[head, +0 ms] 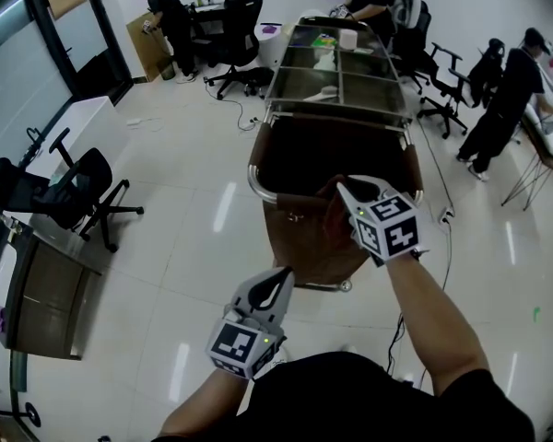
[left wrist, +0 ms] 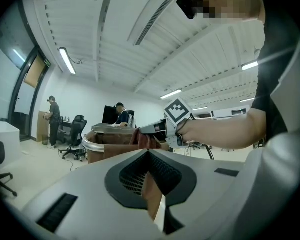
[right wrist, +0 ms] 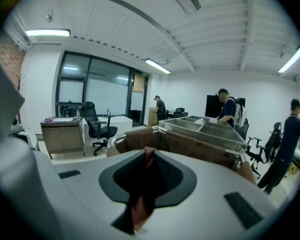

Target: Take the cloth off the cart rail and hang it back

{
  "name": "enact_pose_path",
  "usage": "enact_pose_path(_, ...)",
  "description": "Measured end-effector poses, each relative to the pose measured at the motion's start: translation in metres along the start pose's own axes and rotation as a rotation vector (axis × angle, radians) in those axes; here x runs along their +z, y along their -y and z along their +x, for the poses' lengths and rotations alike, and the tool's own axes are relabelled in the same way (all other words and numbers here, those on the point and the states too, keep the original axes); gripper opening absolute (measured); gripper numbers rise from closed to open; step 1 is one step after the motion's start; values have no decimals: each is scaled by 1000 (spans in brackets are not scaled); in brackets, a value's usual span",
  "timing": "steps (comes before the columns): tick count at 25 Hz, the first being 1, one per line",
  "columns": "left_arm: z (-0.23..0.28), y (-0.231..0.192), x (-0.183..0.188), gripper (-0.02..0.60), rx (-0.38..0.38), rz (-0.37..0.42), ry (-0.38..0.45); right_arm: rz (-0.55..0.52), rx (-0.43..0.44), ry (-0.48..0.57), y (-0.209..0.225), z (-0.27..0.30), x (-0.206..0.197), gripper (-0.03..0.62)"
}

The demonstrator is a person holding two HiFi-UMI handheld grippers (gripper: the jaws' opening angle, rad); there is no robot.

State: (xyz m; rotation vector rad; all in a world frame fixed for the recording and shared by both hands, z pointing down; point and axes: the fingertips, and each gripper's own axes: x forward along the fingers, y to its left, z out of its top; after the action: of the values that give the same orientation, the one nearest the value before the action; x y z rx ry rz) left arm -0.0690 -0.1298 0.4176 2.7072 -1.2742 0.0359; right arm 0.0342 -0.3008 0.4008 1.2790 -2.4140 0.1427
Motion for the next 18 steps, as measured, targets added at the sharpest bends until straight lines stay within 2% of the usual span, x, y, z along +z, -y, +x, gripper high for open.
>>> enact_pose_path(4, -1, -2, 1, 0, 1, -7, -1, -42, 0, -70, -3, 18, -16, 64)
enact_pose_path(11, -1, -1, 0, 0, 0, -11, -3, -99, -6, -128, -5, 27, -26, 86)
enact_pose_path(15, -1, 2, -1, 0, -7, -12, -5, -93, 18, -161, -5, 27, -30, 114)
enact_pose_path(18, -2, 4, 0, 0, -10, -9, -4, -76, 29, -141, -6, 22, -23, 129)
